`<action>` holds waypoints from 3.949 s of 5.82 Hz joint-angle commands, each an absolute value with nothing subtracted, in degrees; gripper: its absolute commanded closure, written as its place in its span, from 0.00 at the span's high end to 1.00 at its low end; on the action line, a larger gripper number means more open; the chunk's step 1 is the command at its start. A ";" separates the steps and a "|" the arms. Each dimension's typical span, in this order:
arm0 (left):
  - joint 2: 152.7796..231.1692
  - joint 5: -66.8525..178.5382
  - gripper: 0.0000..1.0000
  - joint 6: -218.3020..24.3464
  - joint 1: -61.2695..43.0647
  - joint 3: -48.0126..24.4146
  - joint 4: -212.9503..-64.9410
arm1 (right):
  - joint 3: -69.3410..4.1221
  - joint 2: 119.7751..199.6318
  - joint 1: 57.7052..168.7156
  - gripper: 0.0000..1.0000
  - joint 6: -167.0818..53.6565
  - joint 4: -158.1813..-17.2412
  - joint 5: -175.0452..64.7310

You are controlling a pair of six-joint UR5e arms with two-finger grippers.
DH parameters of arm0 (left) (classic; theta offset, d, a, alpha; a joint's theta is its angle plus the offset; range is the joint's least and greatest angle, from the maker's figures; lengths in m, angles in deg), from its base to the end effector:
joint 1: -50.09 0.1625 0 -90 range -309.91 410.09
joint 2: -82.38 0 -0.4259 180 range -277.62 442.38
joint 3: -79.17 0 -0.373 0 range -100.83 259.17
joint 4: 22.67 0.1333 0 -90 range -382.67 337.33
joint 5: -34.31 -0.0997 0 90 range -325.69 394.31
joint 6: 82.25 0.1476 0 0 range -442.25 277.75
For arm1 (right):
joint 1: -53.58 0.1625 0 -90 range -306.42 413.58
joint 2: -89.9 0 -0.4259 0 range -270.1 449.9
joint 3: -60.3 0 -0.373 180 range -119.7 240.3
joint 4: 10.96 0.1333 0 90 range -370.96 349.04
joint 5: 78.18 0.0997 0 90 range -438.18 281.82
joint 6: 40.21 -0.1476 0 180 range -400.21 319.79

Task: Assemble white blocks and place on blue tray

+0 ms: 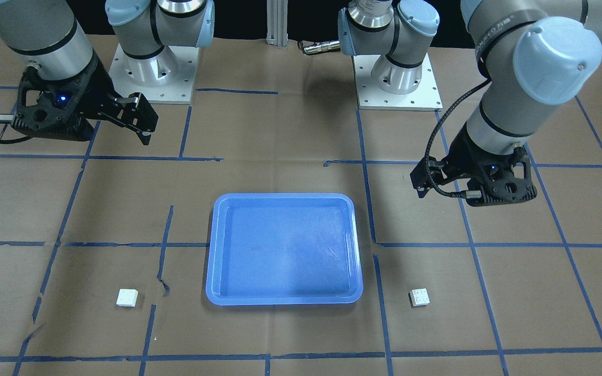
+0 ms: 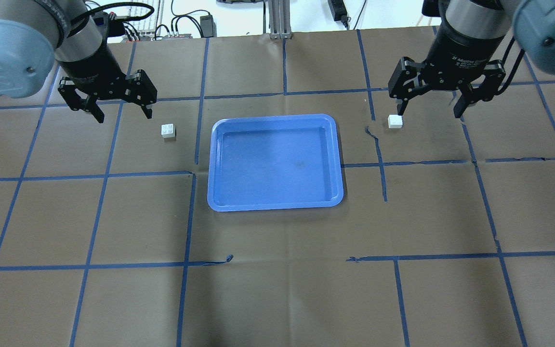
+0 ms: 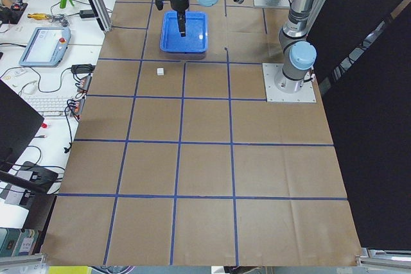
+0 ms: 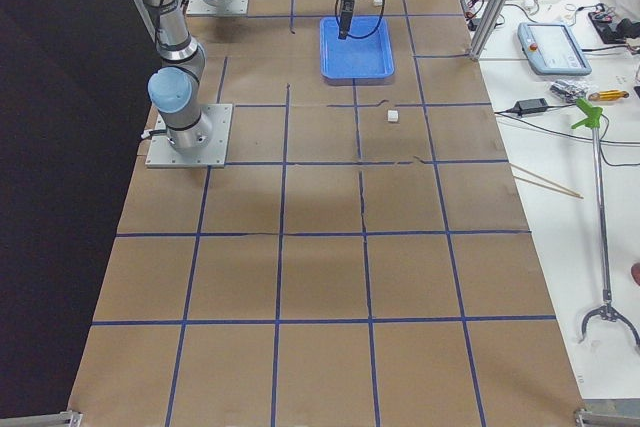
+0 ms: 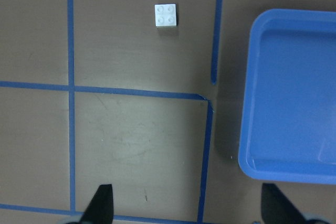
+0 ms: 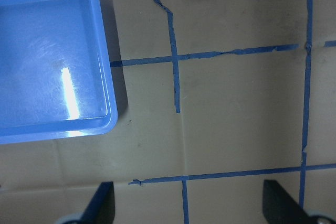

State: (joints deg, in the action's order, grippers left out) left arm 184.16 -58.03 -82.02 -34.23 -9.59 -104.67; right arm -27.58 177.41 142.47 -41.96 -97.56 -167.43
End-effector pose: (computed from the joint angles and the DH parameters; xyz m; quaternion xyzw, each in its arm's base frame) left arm -0.0725 -0.5566 0.3594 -0.0471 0.9984 0.0232 0.0192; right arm 0.1259 -0.4838 0.4318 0.0252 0.9991 0.0329 0.0064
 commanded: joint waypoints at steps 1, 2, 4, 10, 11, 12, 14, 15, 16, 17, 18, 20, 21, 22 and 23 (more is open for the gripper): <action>194.30 -58.06 0.99 -81.81 -33.49 -9.60 -93.48 | -27.68 177.43 142.17 1.00 -27.56 -99.46 -167.30; 198.79 -57.98 0.99 -81.20 -33.49 -10.64 -86.28 | -27.77 177.00 142.00 1.00 -21.03 -99.91 -167.47; 206.19 -57.98 0.99 -78.73 -33.49 -10.74 -77.71 | -27.77 174.64 141.65 1.00 2.39 -105.16 -167.91; 208.25 -57.89 0.02 -77.07 -33.49 -9.34 -77.33 | -25.22 161.91 129.01 1.00 65.20 -111.69 -151.81; 205.54 -57.71 0.01 -69.84 -34.36 -10.64 -78.03 | -25.57 158.40 126.47 1.00 67.78 -111.77 -144.96; 202.38 -57.28 0.01 -58.46 -35.50 -12.05 -79.43 | -25.57 154.80 125.14 1.00 70.68 -111.86 -139.84; 199.10 -57.80 0.03 -40.31 -45.22 -14.95 -79.88 | -25.66 147.24 123.29 1.00 76.56 -111.95 -134.27; 198.66 -57.63 0.03 -32.67 -48.92 -15.40 -79.88 | -25.66 144.59 122.15 1.00 77.90 -112.21 -132.60; 200.14 -57.45 0.03 -22.06 -51.66 -15.40 -79.80 | -25.66 143.08 122.13 1.00 77.83 -112.82 -131.10; 200.50 -56.40 0.03 -16.73 -54.21 -16.18 -79.01 | -25.75 141.76 122.13 1.00 77.91 -114.48 -130.74; 200.68 -55.44 0.04 -15.20 -56.93 -17.58 -79.09 | -26.62 140.53 122.13 1.00 78.09 -114.67 -131.00; 201.81 -55.34 0.07 -14.57 -58.27 -18.91 -77.52 | -26.89 140.35 122.13 1.00 78.62 -117.63 -130.91; 202.43 -55.34 0.10 -14.57 -58.28 -18.92 -75.94 | -27.50 140.43 122.22 1.00 78.18 -121.23 -131.00; 203.57 -55.43 0.24 -14.66 -58.36 -18.92 -74.71 | -27.94 140.43 122.31 1.00 78.09 -121.18 -131.00; 204.02 -55.43 0.37 -14.92 -58.71 -19.00 -74.35 | -27.94 140.43 122.57 1.00 78.00 -121.01 -131.00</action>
State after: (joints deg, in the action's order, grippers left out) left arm 203.42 -55.41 -14.72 -58.44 -18.94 -74.98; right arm -27.80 140.43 122.37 78.10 -120.88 -131.00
